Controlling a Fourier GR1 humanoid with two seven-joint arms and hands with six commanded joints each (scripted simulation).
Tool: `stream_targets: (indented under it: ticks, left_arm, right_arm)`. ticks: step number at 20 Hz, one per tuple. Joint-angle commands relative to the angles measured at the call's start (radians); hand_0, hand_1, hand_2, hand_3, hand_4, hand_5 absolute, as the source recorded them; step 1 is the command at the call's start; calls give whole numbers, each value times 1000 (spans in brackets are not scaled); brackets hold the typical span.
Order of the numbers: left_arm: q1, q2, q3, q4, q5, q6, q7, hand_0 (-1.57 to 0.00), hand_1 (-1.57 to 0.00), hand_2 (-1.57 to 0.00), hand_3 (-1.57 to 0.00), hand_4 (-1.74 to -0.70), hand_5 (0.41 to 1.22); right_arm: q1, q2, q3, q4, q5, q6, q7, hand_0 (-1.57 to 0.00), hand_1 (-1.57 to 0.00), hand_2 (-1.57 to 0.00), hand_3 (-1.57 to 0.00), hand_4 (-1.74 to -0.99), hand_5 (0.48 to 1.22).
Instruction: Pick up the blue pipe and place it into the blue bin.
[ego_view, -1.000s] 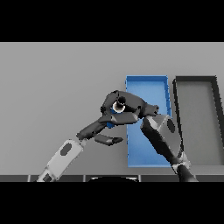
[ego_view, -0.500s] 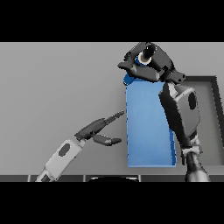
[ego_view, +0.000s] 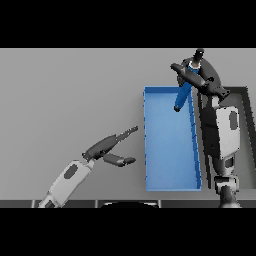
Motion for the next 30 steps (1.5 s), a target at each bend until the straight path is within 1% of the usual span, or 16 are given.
stream_targets:
  ticks: [1, 5, 6, 8, 9, 12, 13, 14, 15, 17, 19, 20, 22, 23, 25, 30]
  left_arm:
    - [-9, -3, 3, 2, 3, 0, 6, 1, 1, 1, 1, -827, 464]
    - [-15, -4, 4, -1, 6, -1, 16, 1, 1, 1, 1, -827, 470]
    - [-9, 0, 0, -11, 1, 1, 11, 1, 1, 1, 1, -829, 470]
    - [-5, 5, 3, 0, -2, 2, 13, 1, 1, 1, 1, -826, 470]
    - [-5, -1, -1, -3, -4, 5, 15, 1, 1, 1, 1, -827, 471]
    - [-2, -7, -7, -10, -3, 7, 24, 1, 1, 1, 1, -826, 475]
    - [1, -2, -4, -16, 0, 6, 15, 1, 1, 1, 1, -826, 474]
    - [-3, -3, -3, -10, -1, 7, 24, 1, 1, 1, 1, -827, 474]
    - [-7, -12, -8, -16, -1, 9, 36, 1, 1, 1, 1, -829, 474]
    - [-8, -9, -7, -17, -1, 9, 35, 1, 1, 1, 1, -829, 476]
    - [-12, -16, -9, -2, -11, 15, 36, 1, 1, 1, 1, -828, 476]
    - [-1, -10, -9, -10, -10, 13, 21, 1, 1, 1, 1, -826, 477]
    - [5, -9, -10, -19, -4, 13, 27, 1, 1, 1, 1, -829, 477]
    - [7, -10, -12, -25, -6, 16, 22, 1, 1, 1, 1, -829, 477]
    - [-11, -18, -8, -13, -9, 20, 34, 1, 1, 1, 1, -831, 473]
    - [4, -7, -12, -29, -4, 13, 31, 1, 1, 1, 1, -829, 471]
  right_arm:
    - [34, 1, 3, -11, 21, -18, 15, -1571, -1571, -1571, -1571, -1499, 1221]
    - [164, 15, 3, -30, 68, -91, 90, -1571, -1571, -1571, -1571, -1499, 1221]
    - [199, 3, 27, -31, 77, -120, 90, -1571, -1571, -1571, -1571, -1499, 1221]
    - [253, -31, 93, -39, 63, -154, 90, -1571, -1571, -1571, -1080, -1586, 1221]
    - [281, -46, 135, -41, 53, -165, 90, -1571, -1571, -1571, -1178, -1569, 1221]
    - [332, -116, 261, -32, -5, -226, 89, -1571, -1571, -1571, -693, -1653, 1205]
    - [329, -137, 309, -4, -24, -257, 89, -1571, -1571, -1571, -869, -1617, 1194]
    - [311, -170, 370, 26, -82, -307, 89, -1571, -1571, -1571, -1009, -1583, 1199]
    - [299, -211, 443, 41, -172, -372, 89, -1465, -1382, -1333, -807, -1534, 1190]
    - [269, -270, 557, 68, -307, -402, 90, -937, -884, -853, -516, -1404, 1159]
    - [230, -322, 654, 76, -411, -440, 89, -599, -566, -545, -330, -1302, 1182]
    - [220, -340, 681, 65, -401, -411, 90, -479, -452, -436, -264, -1264, 1139]
    - [210, -377, 732, 33, -340, -337, 89, -306, -289, -279, -169, -1215, 1044]
    - [204, -390, 750, 21, -315, -327, 90, -246, -231, -223, -135, -1204, 1002]
    - [196, -398, 771, 10, -295, -323, 90, -157, -148, -142, -86, -1196, 933]
    - [187, -405, 802, 7, -288, -348, 90, -63, -48, -46, -27, -1188, 818]
